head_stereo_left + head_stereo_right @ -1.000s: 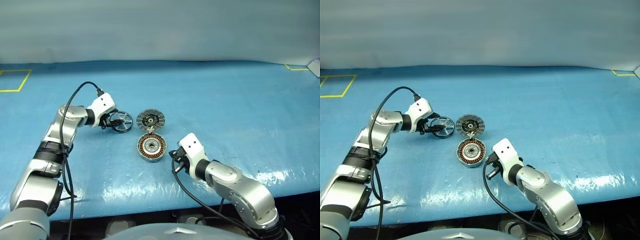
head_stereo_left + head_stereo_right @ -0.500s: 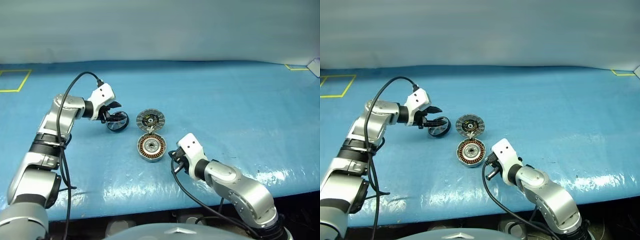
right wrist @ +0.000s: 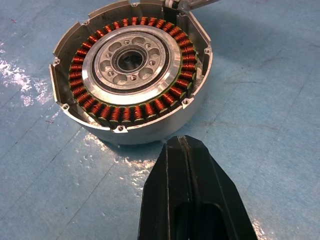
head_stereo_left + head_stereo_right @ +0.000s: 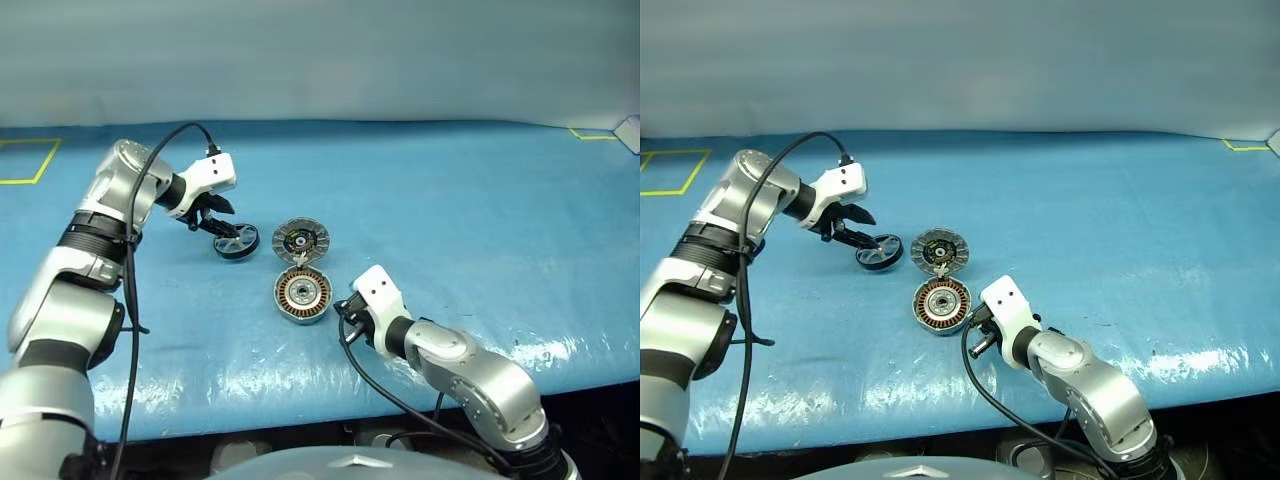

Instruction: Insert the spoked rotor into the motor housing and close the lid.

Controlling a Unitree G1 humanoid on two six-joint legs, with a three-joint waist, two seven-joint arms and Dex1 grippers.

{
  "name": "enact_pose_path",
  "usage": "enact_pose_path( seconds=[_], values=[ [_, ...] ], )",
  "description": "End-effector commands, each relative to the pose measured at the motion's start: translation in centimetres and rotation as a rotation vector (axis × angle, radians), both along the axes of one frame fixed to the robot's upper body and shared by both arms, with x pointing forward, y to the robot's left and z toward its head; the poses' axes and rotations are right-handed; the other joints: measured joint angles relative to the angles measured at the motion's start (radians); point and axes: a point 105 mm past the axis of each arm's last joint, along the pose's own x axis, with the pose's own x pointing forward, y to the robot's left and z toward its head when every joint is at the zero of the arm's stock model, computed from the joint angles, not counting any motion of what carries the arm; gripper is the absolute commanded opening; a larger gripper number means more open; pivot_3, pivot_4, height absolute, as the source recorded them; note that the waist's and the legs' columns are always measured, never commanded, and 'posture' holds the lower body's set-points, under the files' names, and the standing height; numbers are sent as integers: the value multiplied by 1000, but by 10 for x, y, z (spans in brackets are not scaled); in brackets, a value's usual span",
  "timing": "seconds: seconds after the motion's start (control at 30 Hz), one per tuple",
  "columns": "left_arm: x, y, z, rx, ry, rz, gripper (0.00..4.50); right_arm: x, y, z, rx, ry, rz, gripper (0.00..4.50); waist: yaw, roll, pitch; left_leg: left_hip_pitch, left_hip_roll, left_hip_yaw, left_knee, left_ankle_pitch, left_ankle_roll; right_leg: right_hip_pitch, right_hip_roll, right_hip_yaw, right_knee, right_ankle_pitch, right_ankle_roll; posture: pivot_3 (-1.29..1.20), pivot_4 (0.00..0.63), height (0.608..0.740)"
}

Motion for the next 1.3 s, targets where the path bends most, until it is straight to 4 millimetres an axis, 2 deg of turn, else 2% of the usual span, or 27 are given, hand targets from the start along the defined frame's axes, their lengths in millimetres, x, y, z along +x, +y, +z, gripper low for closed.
enact_pose_path(
  seconds=[0.03, 0.23, 0.53, 0.7, 1.0, 1.13, 1.3],
  values=[
    [3, 8, 11, 90, -14, 14, 2968, 2, 5, 6, 14, -15, 39, 0, 0, 0, 0, 0, 0, 0, 0, 0, 0, 0, 0, 0, 0, 0, 0, 0, 150, 740],
    [4, 7, 10, 158, 10, 44, 2968, 1, 6, 3, -5, 10, 87, 0, 1, 0, 0, -2, 0, 0, 0, 0, 0, -2, 0, 0, 0, 0, 0, 0, 150, 740],
    [20, -2, 11, 187, -49, 81, 2968, 1, 7, 3, -22, 12, 115, 0, 0, -1, 0, -2, 0, 0, 1, 0, 0, -2, 0, 0, 0, 0, 1, 0, 150, 740],
    [19, -10, 10, 187, -29, 52, 2968, -2, 5, 1, -31, 20, 111, 0, 1, -1, 0, -3, 0, 0, 1, 0, 0, -2, 0, 0, 0, 0, 1, 0, 150, 740],
    [17, -26, -3, 182, 15, 34, 2968, -1, 6, 2, -31, 15, 112, 0, 2, -1, 0, -3, 0, 0, 3, 0, 0, -2, 0, 0, 1, 1, 1, 0, 150, 740],
    [16, -25, -14, 208, 31, 31, 2968, -2, 6, 2, -28, 12, 102, 0, -1, -1, 0, -3, 0, 0, 3, 0, 0, -2, 0, 0, 1, 1, 1, 0, 150, 740],
    [16, -20, -18, 223, 43, 40, 2968, -2, 4, 0, -29, 15, 85, 0, 1, -1, 0, -3, 0, 0, 3, 0, 0, -2, 0, 0, 1, 1, 1, 0, 150, 740]
  ],
)
